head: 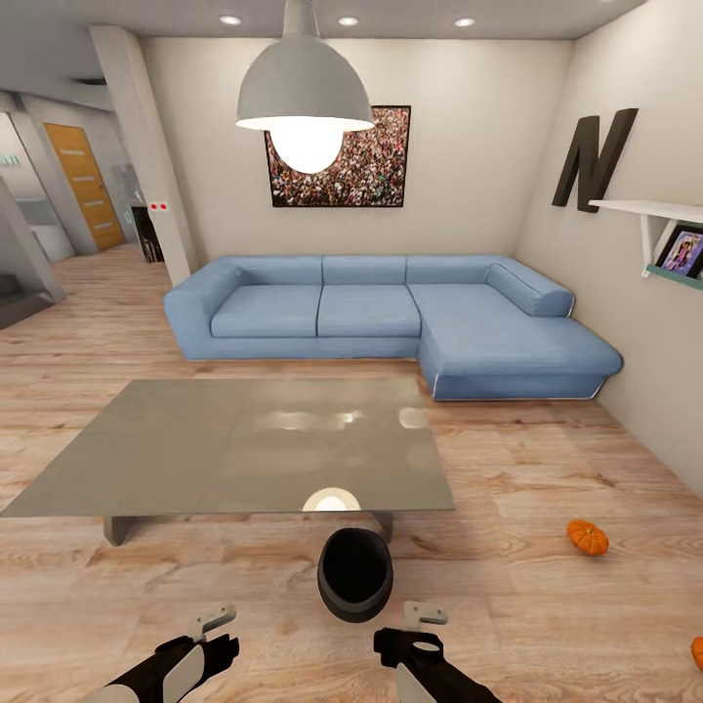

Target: Place each of the two pumpkins and all three candles from the living room inside a cabinet in the living room (use any cabinet), then make sure every cabinet is closed, and position the cauldron so it is next to a table in the living room.

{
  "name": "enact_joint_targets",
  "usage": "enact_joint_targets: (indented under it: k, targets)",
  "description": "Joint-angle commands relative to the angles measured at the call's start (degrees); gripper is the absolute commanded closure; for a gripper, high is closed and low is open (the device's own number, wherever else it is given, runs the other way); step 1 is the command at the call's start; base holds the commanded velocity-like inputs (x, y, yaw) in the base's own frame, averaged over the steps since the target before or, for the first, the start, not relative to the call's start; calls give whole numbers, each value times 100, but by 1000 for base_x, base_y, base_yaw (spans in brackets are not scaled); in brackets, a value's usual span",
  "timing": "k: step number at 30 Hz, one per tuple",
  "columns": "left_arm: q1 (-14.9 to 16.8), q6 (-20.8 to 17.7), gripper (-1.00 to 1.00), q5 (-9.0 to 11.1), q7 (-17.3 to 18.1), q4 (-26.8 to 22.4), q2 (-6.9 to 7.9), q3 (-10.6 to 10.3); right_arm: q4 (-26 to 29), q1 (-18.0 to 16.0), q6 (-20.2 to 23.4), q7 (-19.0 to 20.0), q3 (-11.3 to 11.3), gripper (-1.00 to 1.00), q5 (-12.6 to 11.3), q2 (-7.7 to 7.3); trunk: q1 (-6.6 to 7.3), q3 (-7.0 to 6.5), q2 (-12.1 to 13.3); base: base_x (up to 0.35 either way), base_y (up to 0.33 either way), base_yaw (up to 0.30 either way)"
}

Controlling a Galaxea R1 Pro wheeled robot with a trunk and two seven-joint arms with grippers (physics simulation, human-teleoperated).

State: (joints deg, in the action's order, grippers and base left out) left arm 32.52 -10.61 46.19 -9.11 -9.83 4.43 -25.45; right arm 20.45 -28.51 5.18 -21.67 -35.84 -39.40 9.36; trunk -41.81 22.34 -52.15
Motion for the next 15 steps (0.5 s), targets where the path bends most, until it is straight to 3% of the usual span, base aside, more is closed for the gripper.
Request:
enact_joint_targets:
  k: [1,15]
  targets:
    - [0,-29,-100,52,-40,-19,5,-48,11,-5,30,-47,-50,-100,-24,-4,-1,6,-5,0,0,0]
    - [0,-46,-100,48,-49,-19,5,-48,11,-5,32,-48,-72,-100,-24,-4,307,-245,557,0,0,0]
